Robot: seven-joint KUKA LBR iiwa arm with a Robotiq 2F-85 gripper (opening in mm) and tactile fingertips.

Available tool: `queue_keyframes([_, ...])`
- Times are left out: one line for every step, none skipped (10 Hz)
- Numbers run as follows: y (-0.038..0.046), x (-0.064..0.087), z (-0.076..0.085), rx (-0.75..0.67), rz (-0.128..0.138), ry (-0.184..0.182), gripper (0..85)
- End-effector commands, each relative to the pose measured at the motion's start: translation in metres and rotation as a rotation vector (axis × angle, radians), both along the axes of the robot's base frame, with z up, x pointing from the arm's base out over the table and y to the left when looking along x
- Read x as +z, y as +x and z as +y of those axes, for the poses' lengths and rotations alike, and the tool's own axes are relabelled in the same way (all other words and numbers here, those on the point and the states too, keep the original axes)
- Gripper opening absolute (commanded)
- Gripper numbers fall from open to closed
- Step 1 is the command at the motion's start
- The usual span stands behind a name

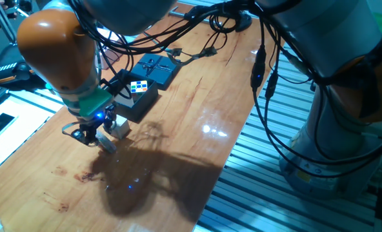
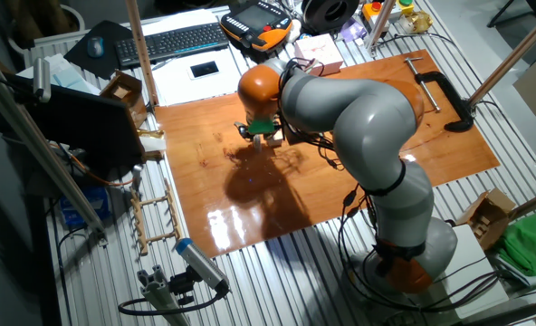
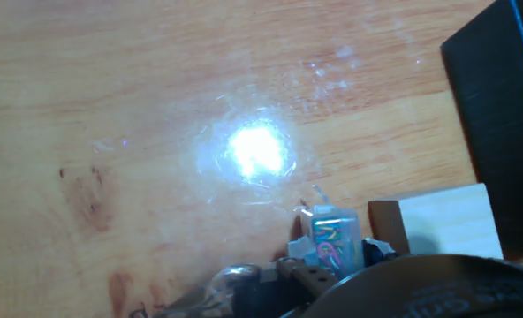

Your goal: Take everything out of the gift box

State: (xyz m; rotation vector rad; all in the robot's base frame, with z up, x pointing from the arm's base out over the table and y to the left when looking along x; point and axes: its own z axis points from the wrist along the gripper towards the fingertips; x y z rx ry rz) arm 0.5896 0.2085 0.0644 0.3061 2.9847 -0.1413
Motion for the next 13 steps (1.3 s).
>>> queue_keyframes([-0.0011, 0.003, 0.0, -0.003, 0.002, -0.003, 49.0])
queue_keyframes([-0.0024, 0.006, 0.0, -0.008, 0.005, -0.004, 50.7])
queue_keyframes([-0.0028, 0.007, 0.001, -0.01, 0.004, -0.009, 52.3])
queue_keyframes([-0.003, 0.007, 0.001, -0.014, 0.004, -0.008, 54.0])
queue_keyframes([-0.0032, 0.008, 0.001, -0.016, 0.002, -0.008, 55.3])
queue_keyframes([-0.0037, 0.009, 0.001, -0.02, 0.002, -0.007, 56.3])
queue_keyframes([-0.0044, 0.013, 0.0, -0.028, -0.001, -0.003, 57.3])
queue_keyframes([-0.0046, 0.022, -0.004, -0.04, 0.005, 0.014, 57.7])
queue_keyframes([-0.0029, 0.037, -0.011, -0.052, 0.019, 0.027, 58.0])
queue_keyframes([0.0005, 0.053, -0.023, -0.06, 0.034, 0.035, 58.0])
queue_keyframes([0.005, 0.064, -0.036, -0.055, 0.047, 0.038, 58.0])
queue_keyframes([0.0093, 0.073, -0.048, -0.035, 0.056, 0.024, 58.0])
queue_keyframes([0.0116, 0.08, -0.062, -0.029, 0.06, 0.011, 57.7])
